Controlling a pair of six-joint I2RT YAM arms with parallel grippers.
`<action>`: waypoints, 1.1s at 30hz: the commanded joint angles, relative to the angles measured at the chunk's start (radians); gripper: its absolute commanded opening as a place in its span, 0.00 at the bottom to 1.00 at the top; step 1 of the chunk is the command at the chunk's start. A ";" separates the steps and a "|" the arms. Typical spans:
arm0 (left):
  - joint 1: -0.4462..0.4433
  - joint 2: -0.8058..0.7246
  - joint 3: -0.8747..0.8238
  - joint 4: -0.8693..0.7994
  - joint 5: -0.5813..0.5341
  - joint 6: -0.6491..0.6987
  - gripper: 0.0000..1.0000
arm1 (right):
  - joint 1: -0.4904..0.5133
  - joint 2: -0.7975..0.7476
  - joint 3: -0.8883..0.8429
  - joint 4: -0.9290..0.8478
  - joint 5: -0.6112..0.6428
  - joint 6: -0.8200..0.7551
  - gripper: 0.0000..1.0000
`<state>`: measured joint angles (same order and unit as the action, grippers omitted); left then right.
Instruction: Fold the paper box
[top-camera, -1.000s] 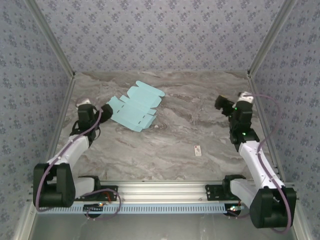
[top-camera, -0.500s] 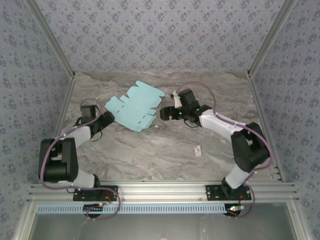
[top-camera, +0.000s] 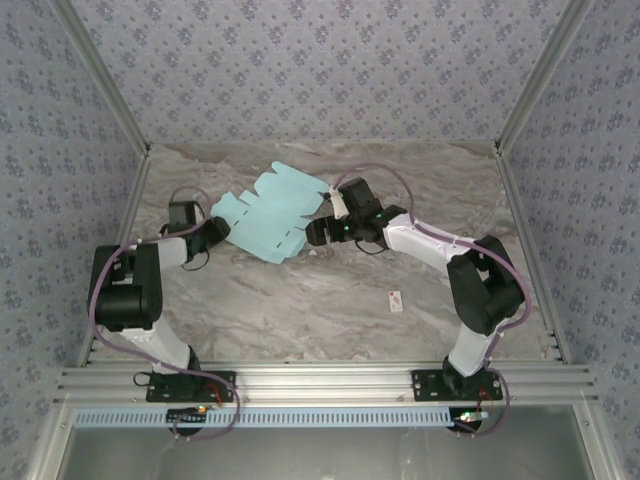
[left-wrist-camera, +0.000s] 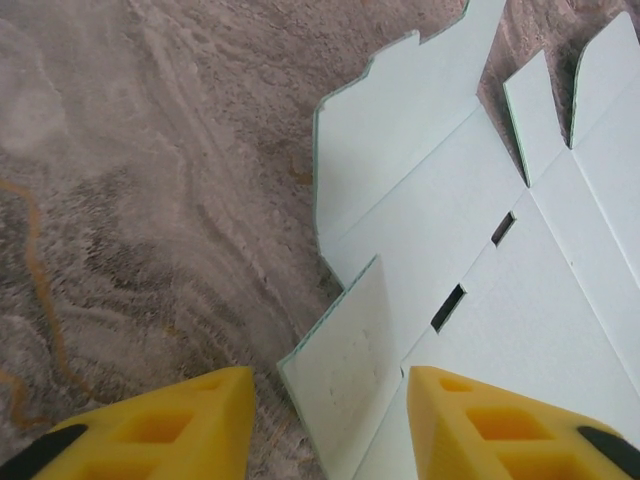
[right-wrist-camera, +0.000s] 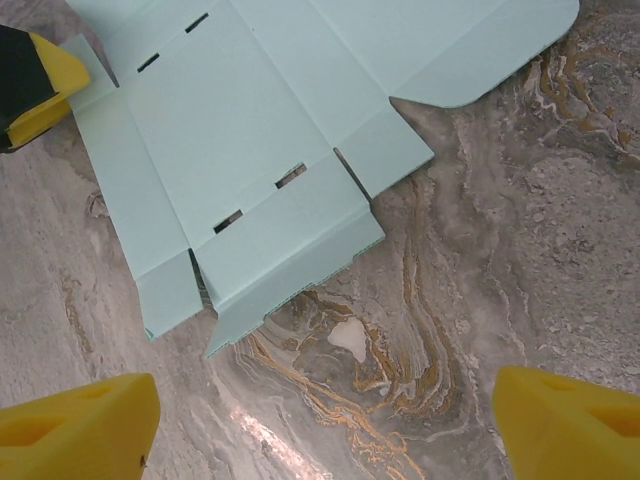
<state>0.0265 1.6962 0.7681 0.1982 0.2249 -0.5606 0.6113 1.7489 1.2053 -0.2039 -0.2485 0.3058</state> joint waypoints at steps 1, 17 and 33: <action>0.005 0.030 0.037 0.056 0.037 0.024 0.37 | 0.001 0.003 0.022 -0.028 0.002 -0.012 0.89; 0.004 -0.106 0.085 0.081 0.194 0.069 0.06 | -0.079 -0.123 0.033 -0.082 -0.034 -0.100 0.89; -0.226 -0.369 0.631 -0.641 0.263 0.696 0.00 | -0.165 -0.270 0.378 -0.349 -0.180 -0.632 0.88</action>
<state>-0.1738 1.3270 1.3315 -0.2001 0.4652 -0.0715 0.4263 1.5040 1.5383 -0.4477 -0.3847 -0.1589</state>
